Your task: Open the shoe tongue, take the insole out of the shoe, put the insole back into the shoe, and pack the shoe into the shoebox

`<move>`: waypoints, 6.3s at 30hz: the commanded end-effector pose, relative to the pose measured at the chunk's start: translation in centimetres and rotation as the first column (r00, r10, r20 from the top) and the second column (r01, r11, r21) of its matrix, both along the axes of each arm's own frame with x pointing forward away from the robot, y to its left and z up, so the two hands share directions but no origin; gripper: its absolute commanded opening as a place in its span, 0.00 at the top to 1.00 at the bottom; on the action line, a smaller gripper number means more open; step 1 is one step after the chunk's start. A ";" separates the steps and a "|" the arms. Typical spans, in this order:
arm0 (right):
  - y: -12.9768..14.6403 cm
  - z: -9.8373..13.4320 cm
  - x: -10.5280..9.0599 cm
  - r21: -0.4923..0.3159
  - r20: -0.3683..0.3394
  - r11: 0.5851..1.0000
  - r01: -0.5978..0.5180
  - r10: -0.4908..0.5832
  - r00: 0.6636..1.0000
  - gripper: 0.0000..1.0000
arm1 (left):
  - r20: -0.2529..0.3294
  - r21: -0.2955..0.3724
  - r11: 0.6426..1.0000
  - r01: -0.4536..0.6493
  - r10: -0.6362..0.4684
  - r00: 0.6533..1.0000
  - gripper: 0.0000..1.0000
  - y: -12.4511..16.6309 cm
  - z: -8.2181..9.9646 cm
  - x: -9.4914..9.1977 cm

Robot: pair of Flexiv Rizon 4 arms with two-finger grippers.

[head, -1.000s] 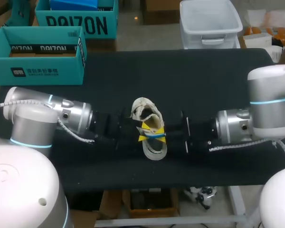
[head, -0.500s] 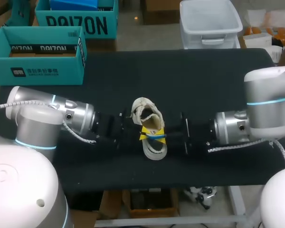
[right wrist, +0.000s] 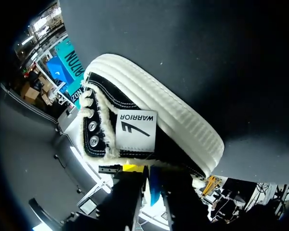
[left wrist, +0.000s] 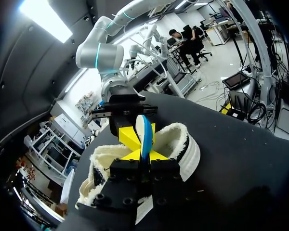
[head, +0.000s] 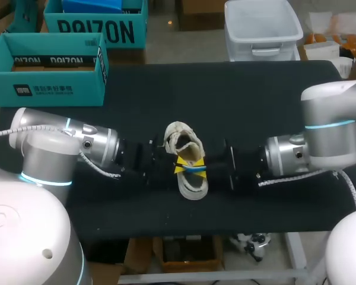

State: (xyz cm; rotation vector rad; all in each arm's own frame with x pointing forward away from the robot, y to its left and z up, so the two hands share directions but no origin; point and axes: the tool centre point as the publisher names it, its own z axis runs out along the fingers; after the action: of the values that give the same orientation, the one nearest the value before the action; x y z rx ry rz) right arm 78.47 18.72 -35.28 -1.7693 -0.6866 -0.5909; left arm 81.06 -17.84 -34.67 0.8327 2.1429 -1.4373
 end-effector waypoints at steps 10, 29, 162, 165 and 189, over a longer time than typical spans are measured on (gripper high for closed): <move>-0.8 2.8 -2.2 -0.067 0.039 0.996 0.064 -0.061 0.997 1.00 | 0.003 -0.004 1.000 -0.001 0.001 1.000 1.00 -0.3 0.1 -0.5; -0.4 0.3 -2.1 -0.147 -0.011 0.989 0.022 -0.024 1.000 1.00 | -0.058 0.019 1.000 0.004 -0.002 0.998 0.00 2.4 3.9 -2.5; -9.8 2.5 3.3 -0.503 0.612 0.864 0.001 0.355 0.706 0.00 | -0.280 0.893 0.072 -0.443 0.861 -0.425 0.00 8.9 10.2 -3.8; -9.8 2.5 3.3 -0.503 0.612 0.864 0.001 0.355 0.706 0.00 | -0.267 0.900 0.058 -0.433 0.858 -0.439 0.00 8.6 9.5 -4.0; -11.4 3.5 6.4 -0.735 0.471 0.657 -0.170 0.674 0.570 0.00 | -0.146 0.906 -0.109 -0.408 0.826 -0.544 0.00 5.7 3.5 -4.3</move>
State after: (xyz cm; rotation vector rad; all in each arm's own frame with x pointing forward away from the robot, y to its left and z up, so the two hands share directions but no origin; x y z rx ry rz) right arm 84.55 7.41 -32.27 -1.7730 -2.0068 -0.8375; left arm 75.99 -11.31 -30.07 -2.0101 2.3926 -0.2374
